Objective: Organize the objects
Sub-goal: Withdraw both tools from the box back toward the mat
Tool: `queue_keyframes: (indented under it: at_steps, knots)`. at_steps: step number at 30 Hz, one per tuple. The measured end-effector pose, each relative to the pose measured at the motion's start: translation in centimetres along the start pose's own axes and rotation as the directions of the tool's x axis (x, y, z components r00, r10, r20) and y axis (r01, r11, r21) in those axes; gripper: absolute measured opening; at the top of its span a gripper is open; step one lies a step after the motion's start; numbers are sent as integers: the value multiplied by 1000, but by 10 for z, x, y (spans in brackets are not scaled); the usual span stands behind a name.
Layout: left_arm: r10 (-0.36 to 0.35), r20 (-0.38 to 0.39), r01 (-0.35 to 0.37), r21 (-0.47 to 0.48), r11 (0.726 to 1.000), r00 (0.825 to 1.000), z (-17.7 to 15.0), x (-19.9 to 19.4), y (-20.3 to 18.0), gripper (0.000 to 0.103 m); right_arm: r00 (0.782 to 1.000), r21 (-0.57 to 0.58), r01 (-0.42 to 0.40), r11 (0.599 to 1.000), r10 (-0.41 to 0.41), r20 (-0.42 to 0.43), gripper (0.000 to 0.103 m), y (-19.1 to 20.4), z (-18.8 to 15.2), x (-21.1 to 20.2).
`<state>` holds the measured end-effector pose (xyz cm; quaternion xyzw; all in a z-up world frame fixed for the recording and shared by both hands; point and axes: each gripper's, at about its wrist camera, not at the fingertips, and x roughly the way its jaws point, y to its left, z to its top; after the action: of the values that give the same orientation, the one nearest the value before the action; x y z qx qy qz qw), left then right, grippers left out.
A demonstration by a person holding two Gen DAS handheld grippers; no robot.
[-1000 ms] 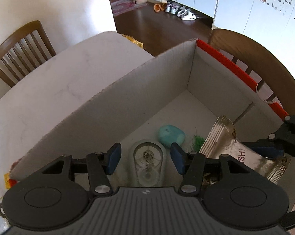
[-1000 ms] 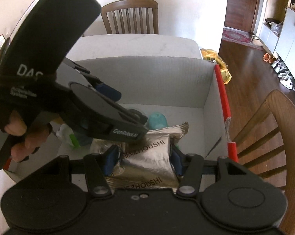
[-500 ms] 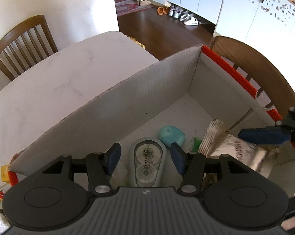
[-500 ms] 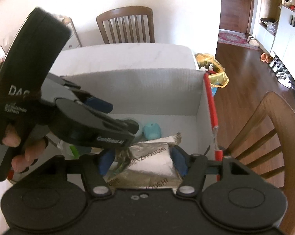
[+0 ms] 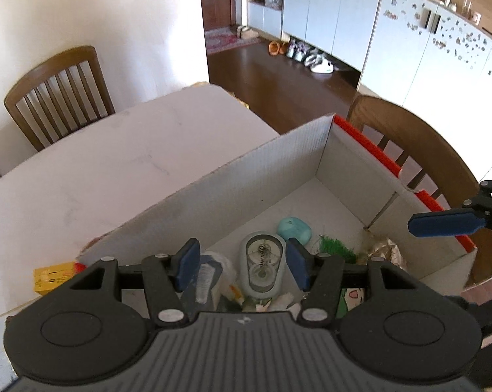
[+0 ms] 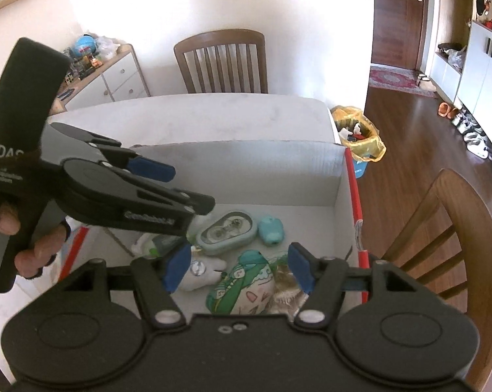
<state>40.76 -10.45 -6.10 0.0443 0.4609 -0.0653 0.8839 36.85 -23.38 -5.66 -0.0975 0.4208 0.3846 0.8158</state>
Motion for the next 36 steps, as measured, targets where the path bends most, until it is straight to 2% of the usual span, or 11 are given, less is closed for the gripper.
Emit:
queue_keyframes:
  at_steps: [15, 16, 22, 27, 29, 36]
  knots:
    - [-65, 143, 63, 15, 998, 988, -32, -87, 27, 58, 995, 43, -22, 999, 18, 98, 66, 38, -3, -44]
    - [-65, 151, 64, 17, 998, 986, -35, -91, 28, 63, 994, 45, -24, 999, 19, 107, 68, 42, -3, -47]
    - [-71, 199, 71, 7, 997, 977, -56, -120, 44, 73, 988, 48, -32, 998, 25, 154, 80, 70, -4, -56]
    - [-63, 213, 68, -17, 998, 975, -78, -135, 65, 74, 985, 40, -36, 999, 29, 168, 87, 95, -7, -59]
    - [-60, 217, 69, -31, 997, 974, -88, -140, 75, 77, 984, 44, -38, 998, 29, 178, 94, 103, -9, -59]
    - [-44, 220, 61, -71, 996, 975, -124, -155, 109, 83, 982, 74, -59, 996, 44, 182, 98, 131, -15, -50]
